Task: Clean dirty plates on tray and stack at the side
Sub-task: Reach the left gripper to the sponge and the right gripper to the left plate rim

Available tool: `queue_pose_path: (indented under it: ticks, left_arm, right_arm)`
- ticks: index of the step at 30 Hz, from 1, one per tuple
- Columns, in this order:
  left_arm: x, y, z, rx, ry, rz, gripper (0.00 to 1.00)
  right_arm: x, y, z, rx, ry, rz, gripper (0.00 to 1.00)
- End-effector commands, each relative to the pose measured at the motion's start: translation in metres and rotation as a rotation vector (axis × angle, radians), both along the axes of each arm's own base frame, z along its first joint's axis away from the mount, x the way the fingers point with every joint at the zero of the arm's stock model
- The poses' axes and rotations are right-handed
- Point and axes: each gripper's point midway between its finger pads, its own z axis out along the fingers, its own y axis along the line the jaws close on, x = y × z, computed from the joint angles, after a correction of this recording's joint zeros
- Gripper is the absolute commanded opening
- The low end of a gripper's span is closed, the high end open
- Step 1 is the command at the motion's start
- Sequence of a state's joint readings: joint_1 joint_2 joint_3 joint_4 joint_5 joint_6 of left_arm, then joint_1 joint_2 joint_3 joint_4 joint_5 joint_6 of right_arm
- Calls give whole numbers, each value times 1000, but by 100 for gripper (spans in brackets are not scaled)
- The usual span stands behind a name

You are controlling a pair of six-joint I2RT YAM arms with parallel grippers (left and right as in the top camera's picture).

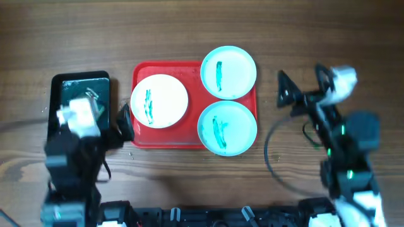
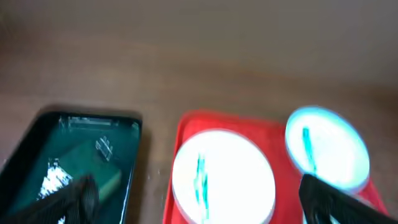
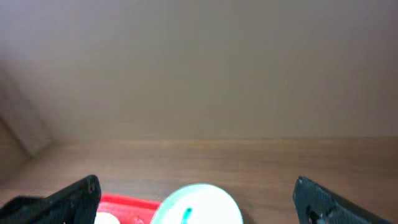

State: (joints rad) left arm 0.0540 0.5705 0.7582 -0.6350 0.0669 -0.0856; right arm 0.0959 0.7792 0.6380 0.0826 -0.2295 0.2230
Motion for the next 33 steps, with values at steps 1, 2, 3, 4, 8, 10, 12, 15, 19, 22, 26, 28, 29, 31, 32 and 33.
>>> queue_pose_path:
  ticks: [1, 2, 3, 4, 8, 10, 12, 15, 19, 22, 26, 28, 29, 31, 32, 33]
  left_arm:
    - [32, -7, 21, -44, 153, -43, 100]
    - [38, -11, 22, -63, 202, -67, 100]
    - [44, -18, 21, -91, 255, -100, 100]
    - [48, -25, 19, -122, 302, -136, 100]
    - [66, -59, 4, -277, 444, -296, 100]
    - [73, -61, -11, -320, 499, -289, 100]
    - [79, -62, -27, -372, 566, -255, 100]
    - [85, -61, -45, -389, 626, -241, 100]
    - [86, -8, -70, -333, 691, 172, 99]
    - [62, 45, -72, -268, 709, 565, 80]
    - [58, 62, -69, -265, 699, 631, 93]
    - [56, 70, -69, -239, 705, 618, 99]
    - [56, 73, -69, -227, 708, 610, 99]
    - [53, 79, -71, -190, 723, 605, 95]
    - [51, 83, -71, -172, 727, 624, 92]
    - [50, 85, -72, -162, 728, 632, 92]
  right_arm:
    - [25, 35, 19, -28, 130, 198, 100]
    - [32, 39, 15, -34, 198, 224, 100]
    - [37, 43, 10, -41, 267, 247, 100]
    - [40, 44, 7, -40, 307, 254, 100]
    - [56, 45, -9, -49, 476, 260, 100]
    - [57, 48, -15, -15, 512, 266, 100]
    - [54, 54, -21, 28, 555, 293, 100]
    - [56, 66, -39, 2, 600, 334, 100]
    - [61, 96, -81, -37, 776, 332, 100]
    - [67, 122, -113, -151, 927, 322, 100]
    - [76, 165, -147, -305, 1030, 325, 94]
    - [72, 186, -170, -371, 1057, 343, 92]
    - [69, 197, -182, -398, 1064, 357, 89]
    - [64, 215, -203, -444, 1071, 376, 72]
    - [62, 228, -214, -464, 1065, 393, 58]
    - [62, 234, -219, -473, 1057, 400, 53]
